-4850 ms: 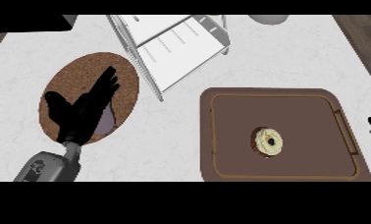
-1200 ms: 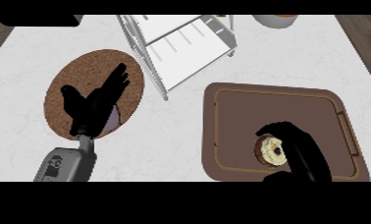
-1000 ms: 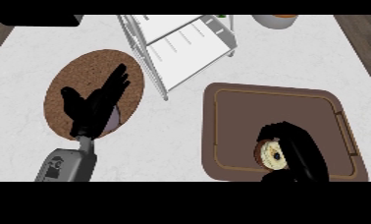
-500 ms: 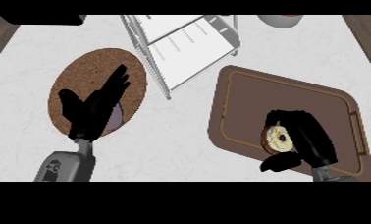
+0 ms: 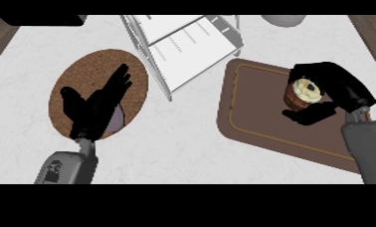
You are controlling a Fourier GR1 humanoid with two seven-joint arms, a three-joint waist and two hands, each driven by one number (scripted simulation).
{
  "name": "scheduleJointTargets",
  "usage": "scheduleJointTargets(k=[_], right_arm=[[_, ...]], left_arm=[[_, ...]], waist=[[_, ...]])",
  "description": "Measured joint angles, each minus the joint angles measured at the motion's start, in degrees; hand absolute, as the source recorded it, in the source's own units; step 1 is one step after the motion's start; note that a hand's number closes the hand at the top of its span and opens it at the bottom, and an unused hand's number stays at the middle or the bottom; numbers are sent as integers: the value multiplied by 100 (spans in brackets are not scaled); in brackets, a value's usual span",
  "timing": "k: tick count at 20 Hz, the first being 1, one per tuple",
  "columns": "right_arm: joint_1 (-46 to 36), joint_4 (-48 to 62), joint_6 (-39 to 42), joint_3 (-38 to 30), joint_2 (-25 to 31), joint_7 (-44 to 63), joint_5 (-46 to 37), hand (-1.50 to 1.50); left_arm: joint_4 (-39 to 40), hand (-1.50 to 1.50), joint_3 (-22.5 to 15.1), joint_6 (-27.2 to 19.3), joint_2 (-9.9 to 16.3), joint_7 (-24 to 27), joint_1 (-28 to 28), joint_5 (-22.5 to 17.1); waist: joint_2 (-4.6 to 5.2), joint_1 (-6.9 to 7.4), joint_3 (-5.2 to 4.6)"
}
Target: Pick the cupcake from the tray and place it in the tiered basket
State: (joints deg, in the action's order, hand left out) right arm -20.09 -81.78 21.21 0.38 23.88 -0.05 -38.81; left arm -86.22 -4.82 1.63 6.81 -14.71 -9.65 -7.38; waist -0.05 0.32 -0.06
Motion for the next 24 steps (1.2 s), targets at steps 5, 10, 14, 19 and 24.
scheduleJointTargets(k=[5,10,14,19,24], right_arm=[[-504,-680,553,-702,12,481,860,150],[-1202,-1349,1037,-1262,161,1126,1610,150],[-1835,-1495,1218,-1538,242,1627,2059,150],[-2873,-1250,1262,-1383,328,2214,2126,150],[-3941,-493,1129,-959,194,2547,1853,150]], left_arm=[[70,0,72,14,11,73,35,6],[64,0,86,89,17,108,119,-13],[199,0,128,91,-12,113,-43,17],[94,0,76,80,-86,89,0,62],[105,0,121,102,-60,18,-94,83]], waist=[[-17,-55,1],[-23,-61,1],[-14,-44,1],[-5,7,1],[8,48,-1]])
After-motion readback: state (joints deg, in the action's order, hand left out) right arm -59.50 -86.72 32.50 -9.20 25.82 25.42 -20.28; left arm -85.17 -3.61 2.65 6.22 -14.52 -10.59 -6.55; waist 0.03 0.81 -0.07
